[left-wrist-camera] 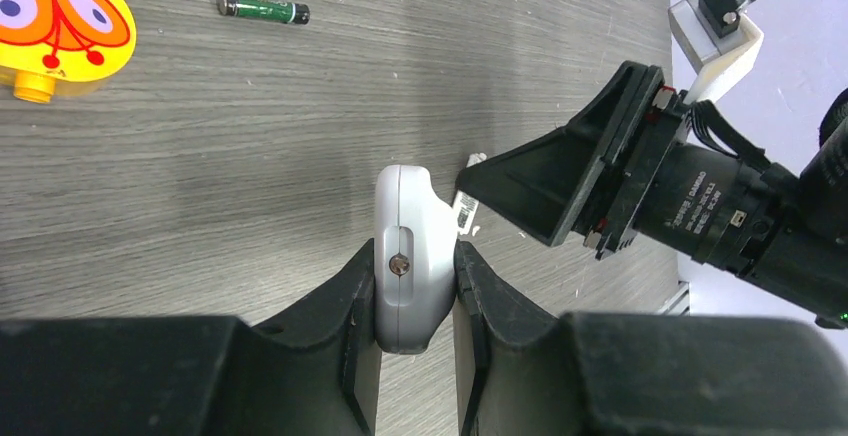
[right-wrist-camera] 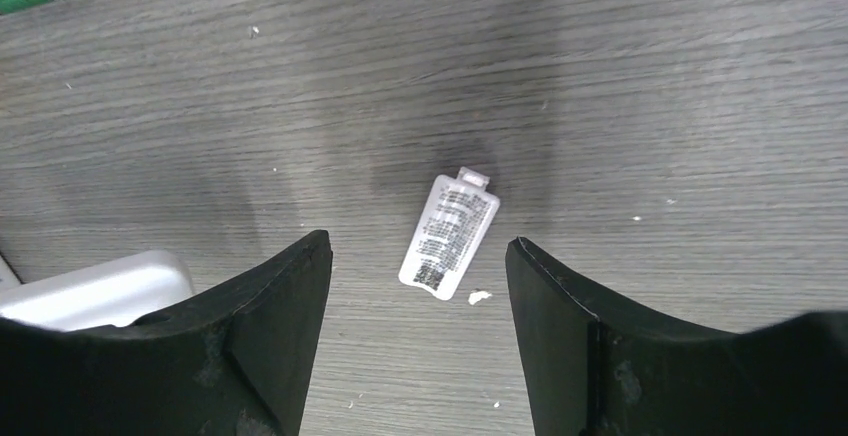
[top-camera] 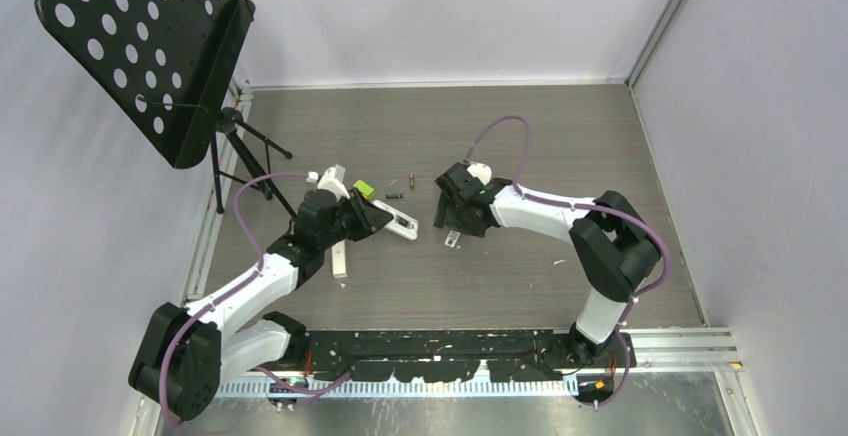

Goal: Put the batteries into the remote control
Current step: Pick up the battery cover at the center of the board, then place the remote control at the center of the board, then load the battery cover into the remote control.

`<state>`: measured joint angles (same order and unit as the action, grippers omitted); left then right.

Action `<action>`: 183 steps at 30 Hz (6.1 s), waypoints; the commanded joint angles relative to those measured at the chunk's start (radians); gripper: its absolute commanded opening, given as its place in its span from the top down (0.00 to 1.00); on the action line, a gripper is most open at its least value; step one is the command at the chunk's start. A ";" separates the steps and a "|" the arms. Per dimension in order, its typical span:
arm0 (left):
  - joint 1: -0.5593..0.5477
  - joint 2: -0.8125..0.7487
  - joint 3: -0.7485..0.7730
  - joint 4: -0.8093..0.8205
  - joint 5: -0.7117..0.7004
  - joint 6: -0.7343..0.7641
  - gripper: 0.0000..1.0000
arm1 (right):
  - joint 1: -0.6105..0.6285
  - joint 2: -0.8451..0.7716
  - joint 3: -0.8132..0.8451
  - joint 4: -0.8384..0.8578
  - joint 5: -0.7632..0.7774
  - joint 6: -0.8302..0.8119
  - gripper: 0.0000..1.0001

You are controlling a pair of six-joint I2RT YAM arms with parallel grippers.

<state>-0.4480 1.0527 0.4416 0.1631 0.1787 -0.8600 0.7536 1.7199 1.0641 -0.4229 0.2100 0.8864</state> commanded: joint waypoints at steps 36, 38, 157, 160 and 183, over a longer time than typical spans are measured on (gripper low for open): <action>-0.056 0.240 0.056 0.211 0.033 -0.044 1.00 | -0.054 -0.038 -0.044 -0.061 0.265 0.194 0.71; -0.077 0.303 0.076 0.232 0.023 -0.098 1.00 | -0.073 -0.078 -0.077 -0.050 0.255 0.193 0.71; -0.182 0.228 0.253 0.015 0.749 0.289 1.00 | -0.217 -0.628 -0.416 0.477 -1.046 -0.371 0.63; -0.182 0.238 0.252 0.042 0.772 0.272 1.00 | -0.216 -0.633 -0.414 0.478 -1.037 -0.373 0.67; -0.043 0.284 0.203 0.136 0.595 0.090 0.26 | -0.214 -0.603 -0.426 0.392 -0.807 -0.305 1.00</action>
<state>-0.5713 1.3201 0.6827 0.1783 0.8719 -0.6765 0.5365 1.0996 0.6373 0.0143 -0.7307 0.5385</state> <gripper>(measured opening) 0.716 0.200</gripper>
